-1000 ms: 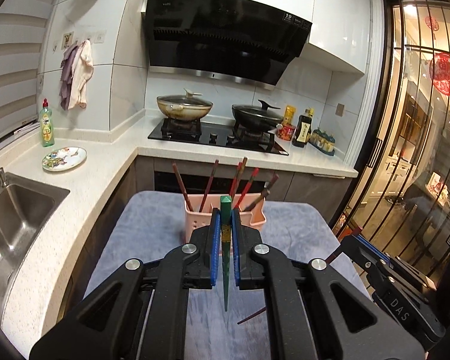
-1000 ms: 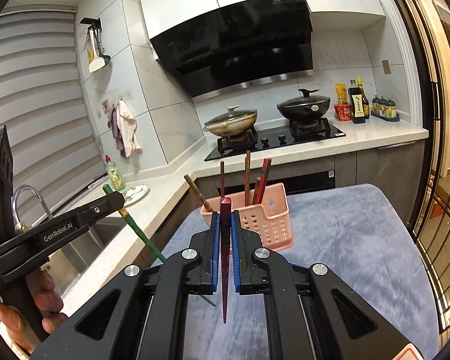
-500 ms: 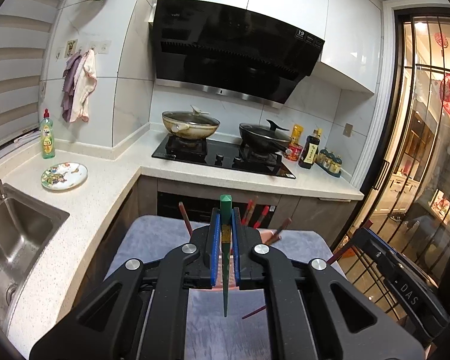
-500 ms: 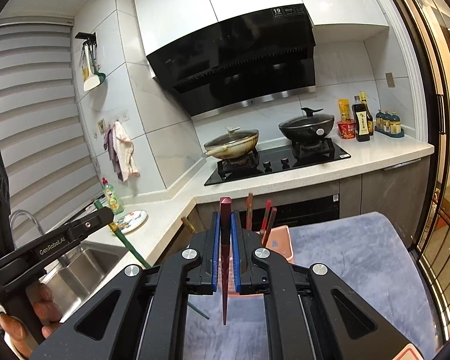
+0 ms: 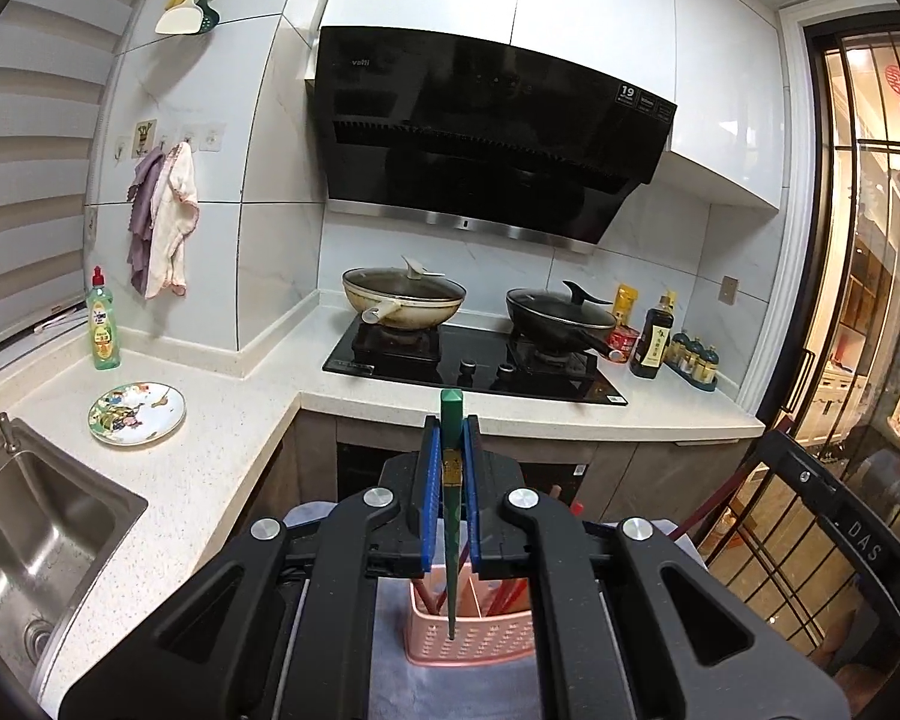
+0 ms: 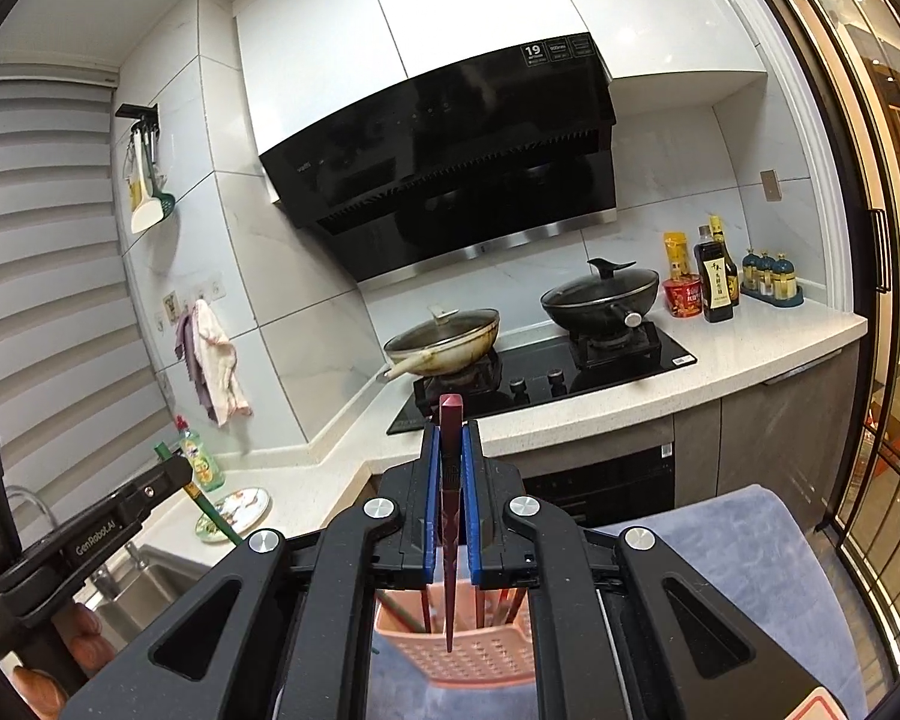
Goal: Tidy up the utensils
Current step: 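Lift both chopsticks over the pink basket and lower them in, then open both tools and withdraw them from the basket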
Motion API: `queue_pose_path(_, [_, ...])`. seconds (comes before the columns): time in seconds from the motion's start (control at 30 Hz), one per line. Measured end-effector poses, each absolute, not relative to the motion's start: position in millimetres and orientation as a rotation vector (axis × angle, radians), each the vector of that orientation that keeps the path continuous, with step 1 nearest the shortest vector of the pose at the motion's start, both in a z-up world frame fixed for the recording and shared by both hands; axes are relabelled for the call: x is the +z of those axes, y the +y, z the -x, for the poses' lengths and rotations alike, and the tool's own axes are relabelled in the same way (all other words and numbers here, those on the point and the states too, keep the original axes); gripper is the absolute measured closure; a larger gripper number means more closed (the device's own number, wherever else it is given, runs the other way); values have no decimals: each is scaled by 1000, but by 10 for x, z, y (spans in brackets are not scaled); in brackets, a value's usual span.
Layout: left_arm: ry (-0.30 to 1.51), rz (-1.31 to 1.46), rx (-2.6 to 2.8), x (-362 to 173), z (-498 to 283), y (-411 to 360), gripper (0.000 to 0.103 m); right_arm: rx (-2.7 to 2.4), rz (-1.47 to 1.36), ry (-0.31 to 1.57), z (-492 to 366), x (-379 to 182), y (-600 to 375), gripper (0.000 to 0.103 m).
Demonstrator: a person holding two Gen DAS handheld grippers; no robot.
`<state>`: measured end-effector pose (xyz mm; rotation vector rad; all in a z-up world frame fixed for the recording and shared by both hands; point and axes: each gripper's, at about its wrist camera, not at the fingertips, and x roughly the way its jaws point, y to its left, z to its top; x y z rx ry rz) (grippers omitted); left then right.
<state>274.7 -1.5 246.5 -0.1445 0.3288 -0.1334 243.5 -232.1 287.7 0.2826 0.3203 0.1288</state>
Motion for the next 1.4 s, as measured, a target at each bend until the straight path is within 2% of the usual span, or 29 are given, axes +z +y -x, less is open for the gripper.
queue_pose_path(0.23, [322,152,-137,2416,-3009,-63,96,116,-280,329,-2693,2760,-2291,96])
queue_pose_path(0.6, [373,143,-138,2056,-3270,-167,96,117,-274,397,-2968,2319,-2224,96])
queue_pose_path(1.23, [434,133,-127,1677,-3385,-241,96,121,-222,466,-2992,1917,-2113,96])
queue_pose_path(1.3, [439,133,-124,1655,-3366,-243,86,121,-215,462,-2953,1923,-2096,95])
queue_pose_path(1.37, [435,134,-112,1657,-3312,-235,64,129,-214,455,-2878,1957,-2091,83])
queue_pose_path(1.4, [430,136,-110,1663,-3281,-223,61,136,-214,453,-2842,1979,-2091,74])
